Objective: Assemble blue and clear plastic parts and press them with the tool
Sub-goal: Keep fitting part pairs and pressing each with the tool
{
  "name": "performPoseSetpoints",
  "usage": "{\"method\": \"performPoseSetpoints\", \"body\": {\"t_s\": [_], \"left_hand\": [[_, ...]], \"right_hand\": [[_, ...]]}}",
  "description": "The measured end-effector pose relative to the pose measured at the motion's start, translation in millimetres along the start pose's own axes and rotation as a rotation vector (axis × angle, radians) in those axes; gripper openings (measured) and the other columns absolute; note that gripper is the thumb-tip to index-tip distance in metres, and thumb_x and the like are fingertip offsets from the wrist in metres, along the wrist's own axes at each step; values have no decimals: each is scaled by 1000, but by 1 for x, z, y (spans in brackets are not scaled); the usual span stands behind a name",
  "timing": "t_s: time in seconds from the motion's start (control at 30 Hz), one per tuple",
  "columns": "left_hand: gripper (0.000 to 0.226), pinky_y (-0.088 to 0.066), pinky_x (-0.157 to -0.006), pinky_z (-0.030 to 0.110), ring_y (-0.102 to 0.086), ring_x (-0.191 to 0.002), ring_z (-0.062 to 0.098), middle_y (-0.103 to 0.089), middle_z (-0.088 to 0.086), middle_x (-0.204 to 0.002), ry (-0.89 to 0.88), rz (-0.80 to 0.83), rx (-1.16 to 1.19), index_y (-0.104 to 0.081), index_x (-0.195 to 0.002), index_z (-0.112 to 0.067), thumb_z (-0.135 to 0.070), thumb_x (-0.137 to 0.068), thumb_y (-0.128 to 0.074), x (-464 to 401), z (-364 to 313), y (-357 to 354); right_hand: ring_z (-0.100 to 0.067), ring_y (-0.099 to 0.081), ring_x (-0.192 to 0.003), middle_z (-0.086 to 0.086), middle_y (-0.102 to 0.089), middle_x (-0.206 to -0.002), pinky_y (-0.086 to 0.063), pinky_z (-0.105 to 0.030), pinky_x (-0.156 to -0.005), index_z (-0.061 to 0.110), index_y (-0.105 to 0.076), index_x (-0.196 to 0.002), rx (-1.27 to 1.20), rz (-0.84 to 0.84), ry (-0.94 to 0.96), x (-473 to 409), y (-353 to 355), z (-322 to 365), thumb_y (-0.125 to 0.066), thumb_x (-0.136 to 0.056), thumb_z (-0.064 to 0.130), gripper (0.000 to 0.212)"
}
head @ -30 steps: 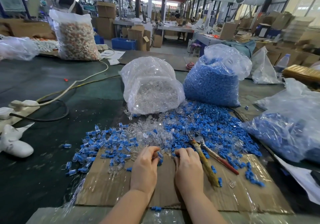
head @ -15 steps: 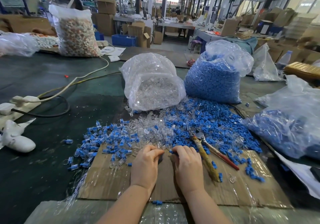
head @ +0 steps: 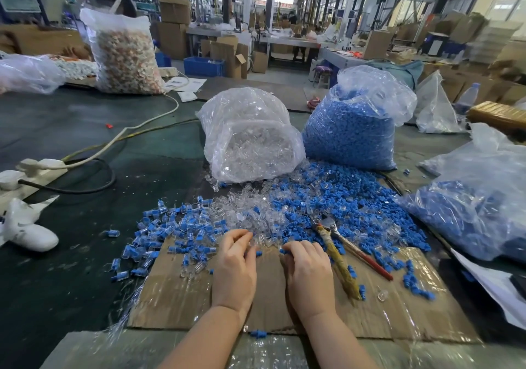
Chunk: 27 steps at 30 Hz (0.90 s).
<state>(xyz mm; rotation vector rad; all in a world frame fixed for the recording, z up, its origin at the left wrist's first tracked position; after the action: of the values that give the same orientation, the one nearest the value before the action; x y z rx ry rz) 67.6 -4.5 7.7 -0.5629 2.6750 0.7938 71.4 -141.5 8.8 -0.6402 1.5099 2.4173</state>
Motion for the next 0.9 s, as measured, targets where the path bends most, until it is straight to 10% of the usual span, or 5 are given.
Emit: {"method": "performPoseSetpoints", "body": {"t_s": [0.6, 0.9], "left_hand": [[42, -22, -111, 37, -30, -131, 21, -39, 4, -138, 155, -60, -465, -52, -129, -10, -21, -89, -59, -43, 31, 44], [29, -29, -93, 9, -44, -101, 2, -58, -5, -116, -248, 325, -247, -62, -118, -18, -9, -94, -49, -23, -12, -32]], "right_hand": [[-21, -53, -92, 2, -63, -95, -37, -33, -81, 16, -66, -98, -3, 49, -136, -3, -8, -12, -54, -88, 6, 18], [-26, -58, -83, -1, -65, -85, -41, -37, -73, 14, -67, -89, 11, 13, -136, -1, -6, -12, -64, -78, 0, 18]]}}
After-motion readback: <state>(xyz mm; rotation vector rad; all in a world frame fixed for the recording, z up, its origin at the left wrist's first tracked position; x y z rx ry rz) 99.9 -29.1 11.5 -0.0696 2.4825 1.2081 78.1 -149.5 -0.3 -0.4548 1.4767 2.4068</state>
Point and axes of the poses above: each hand's wrist, its own x-axis away from the middle knuckle, its own y-axis out of the back of the hand, z = x × y, the point moved 6 cm from there along -x, towards the middle knuckle
